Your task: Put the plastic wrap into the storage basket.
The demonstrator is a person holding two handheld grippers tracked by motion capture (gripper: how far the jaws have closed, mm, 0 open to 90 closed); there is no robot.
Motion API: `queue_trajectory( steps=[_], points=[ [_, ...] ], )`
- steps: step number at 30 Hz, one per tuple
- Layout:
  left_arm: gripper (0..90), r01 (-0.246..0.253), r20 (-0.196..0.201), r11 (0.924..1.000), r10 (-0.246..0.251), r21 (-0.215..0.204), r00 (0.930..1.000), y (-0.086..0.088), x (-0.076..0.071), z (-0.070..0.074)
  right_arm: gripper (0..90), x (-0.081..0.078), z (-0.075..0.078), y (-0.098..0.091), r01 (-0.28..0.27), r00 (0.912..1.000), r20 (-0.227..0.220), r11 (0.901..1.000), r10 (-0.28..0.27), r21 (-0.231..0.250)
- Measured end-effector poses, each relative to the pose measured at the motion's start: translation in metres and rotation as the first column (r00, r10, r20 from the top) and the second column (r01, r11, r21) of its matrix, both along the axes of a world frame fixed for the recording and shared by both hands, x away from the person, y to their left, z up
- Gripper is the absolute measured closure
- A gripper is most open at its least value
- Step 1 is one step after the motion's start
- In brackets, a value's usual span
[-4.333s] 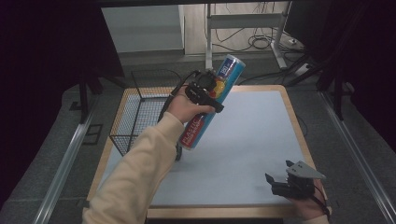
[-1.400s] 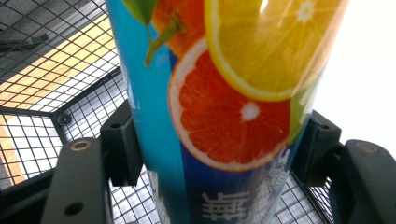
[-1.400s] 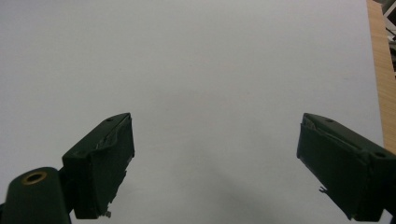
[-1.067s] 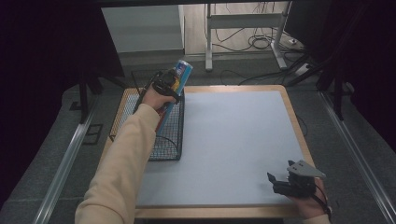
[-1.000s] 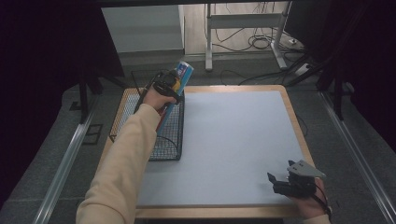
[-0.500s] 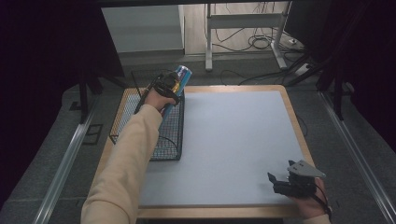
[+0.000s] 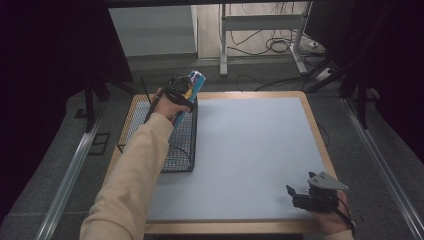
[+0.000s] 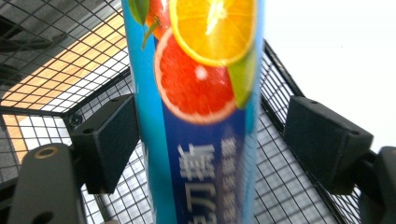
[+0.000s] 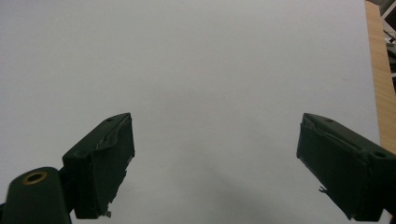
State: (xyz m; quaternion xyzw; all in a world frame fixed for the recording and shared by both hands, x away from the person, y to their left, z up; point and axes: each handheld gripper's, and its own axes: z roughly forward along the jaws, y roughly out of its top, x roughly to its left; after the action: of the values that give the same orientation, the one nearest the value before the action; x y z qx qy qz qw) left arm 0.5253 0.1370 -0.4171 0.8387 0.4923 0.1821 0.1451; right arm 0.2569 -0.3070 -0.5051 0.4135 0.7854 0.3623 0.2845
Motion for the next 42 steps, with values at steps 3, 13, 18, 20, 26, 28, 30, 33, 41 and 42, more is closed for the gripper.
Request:
queue_trajectory(
  steps=[3,13,18,20,26,28,30,33,41,42],
  points=[
    [15.8,0.003,0.021,0.9998,-0.003,-0.02,0.9998,0.0,-0.008,0.006,11.2,0.0,0.0,0.0,0.0,1.0,-0.001,1.0,0.0,-0.001],
    [11.3,0.067,0.12,0.9931,-0.055,-0.096,0.9913,-0.002,-0.047,0.033,11.2,0.0,0.001,-0.001,0.002,1.0,0.002,1.0,-0.002,0.008],
    [11.0,0.112,0.172,0.9793,-0.083,-0.168,0.9815,-0.006,-0.068,0.046,11.2,0.001,0.002,-0.002,0.004,1.0,0.007,0.9999,-0.004,0.013],
    [11.0,0.135,0.186,0.9649,-0.094,-0.225,0.9781,-0.008,-0.076,0.051,11.2,0.001,0.002,-0.003,0.005,1.0,0.007,0.9999,-0.005,0.013],
    [11.7,0.213,0.206,0.9375,-0.159,-0.275,0.9656,-0.022,-0.1,0.057,11.2,0.001,0.003,-0.001,0.003,1.0,0.008,0.9999,-0.003,0.01],
    [12.0,0.241,0.211,0.9246,-0.183,-0.295,0.9601,-0.028,-0.111,0.058,11.2,0.0,0.003,0.0,0.002,0.9999,0.012,1.0,-0.002,0.006],
    [12.4,0.274,0.212,0.9106,-0.215,-0.31,0.9534,-0.035,-0.123,0.057,11.2,-0.001,0.004,0.002,-0.001,0.9999,0.015,1.0,0.001,0.001],
    [12.7,0.311,0.205,0.8967,-0.256,-0.314,0.9446,-0.045,-0.14,0.053,11.2,-0.002,0.004,0.003,-0.004,0.9998,0.017,1.0,0.004,0.0],
    [14.0,0.381,0.194,0.8548,-0.332,-0.352,0.9231,-0.066,-0.174,0.03,11.2,-0.001,0.005,0.007,-0.014,0.9997,0.02,0.9999,0.014,-0.007],
    [14.0,0.391,0.19,0.8486,-0.344,-0.357,0.9197,-0.068,-0.177,0.027,11.2,-0.001,0.005,0.007,-0.014,0.9997,0.02,0.9999,0.014,-0.007]
  ],
)
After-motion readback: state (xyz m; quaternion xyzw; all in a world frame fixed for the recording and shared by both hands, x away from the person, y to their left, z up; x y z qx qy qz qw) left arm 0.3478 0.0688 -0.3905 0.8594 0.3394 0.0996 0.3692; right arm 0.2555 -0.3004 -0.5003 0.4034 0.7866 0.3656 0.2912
